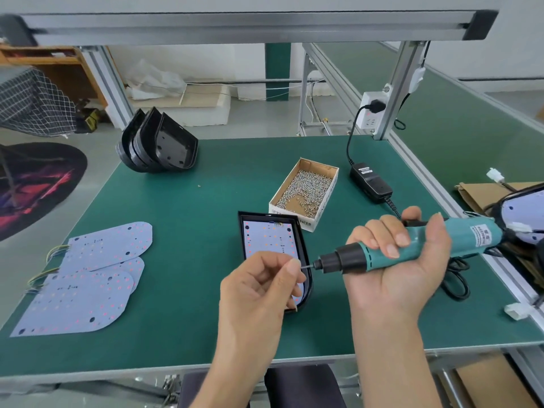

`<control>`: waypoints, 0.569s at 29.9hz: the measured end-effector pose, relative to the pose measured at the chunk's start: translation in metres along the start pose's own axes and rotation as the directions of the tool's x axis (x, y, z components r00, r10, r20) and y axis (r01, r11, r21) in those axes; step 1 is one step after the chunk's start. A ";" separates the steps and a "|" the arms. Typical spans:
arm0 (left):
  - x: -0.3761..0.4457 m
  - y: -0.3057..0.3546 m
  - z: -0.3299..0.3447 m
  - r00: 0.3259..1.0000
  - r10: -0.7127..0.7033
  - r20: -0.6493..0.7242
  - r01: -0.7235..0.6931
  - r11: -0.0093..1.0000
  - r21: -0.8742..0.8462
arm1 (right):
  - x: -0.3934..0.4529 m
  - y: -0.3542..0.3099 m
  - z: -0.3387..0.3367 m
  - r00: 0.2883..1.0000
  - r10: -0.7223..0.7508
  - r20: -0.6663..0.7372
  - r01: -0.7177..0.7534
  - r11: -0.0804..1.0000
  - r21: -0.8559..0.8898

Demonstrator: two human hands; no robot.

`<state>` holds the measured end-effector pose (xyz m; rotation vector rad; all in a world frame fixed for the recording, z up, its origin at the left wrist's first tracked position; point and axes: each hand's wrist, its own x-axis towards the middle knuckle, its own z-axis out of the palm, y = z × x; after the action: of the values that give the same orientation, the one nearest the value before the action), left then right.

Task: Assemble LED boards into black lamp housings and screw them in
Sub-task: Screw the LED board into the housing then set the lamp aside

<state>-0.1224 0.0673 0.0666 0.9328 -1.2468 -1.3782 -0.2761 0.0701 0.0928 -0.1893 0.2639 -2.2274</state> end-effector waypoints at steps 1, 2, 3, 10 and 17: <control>-0.001 0.000 0.000 1.000 0.001 -0.006 -0.001 1.000 -0.005 | 0.000 0.000 0.000 1.000 0.000 -0.006 0.000 1.000 0.001; -0.002 -0.001 0.000 1.000 0.000 -0.014 0.000 1.000 -0.012 | 0.000 0.000 0.000 1.000 0.002 -0.010 -0.002 1.000 0.004; -0.003 -0.001 0.000 1.000 -0.002 -0.021 0.002 1.000 -0.021 | -0.001 0.000 0.000 1.000 0.006 -0.011 -0.006 1.000 0.011; -0.013 -0.006 0.006 0.993 0.005 -0.116 -0.019 0.993 -0.120 | -0.004 0.005 0.000 0.999 0.034 -0.011 -0.033 0.999 0.026; -0.022 -0.013 0.027 0.950 -0.061 -0.305 -0.064 0.921 -0.385 | -0.009 0.012 0.002 0.997 0.068 -0.041 -0.065 0.995 0.075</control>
<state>-0.1471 0.0934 0.0568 0.8247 -0.6968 -1.3508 -0.2612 0.0697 0.0917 -0.0912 0.2088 -2.1732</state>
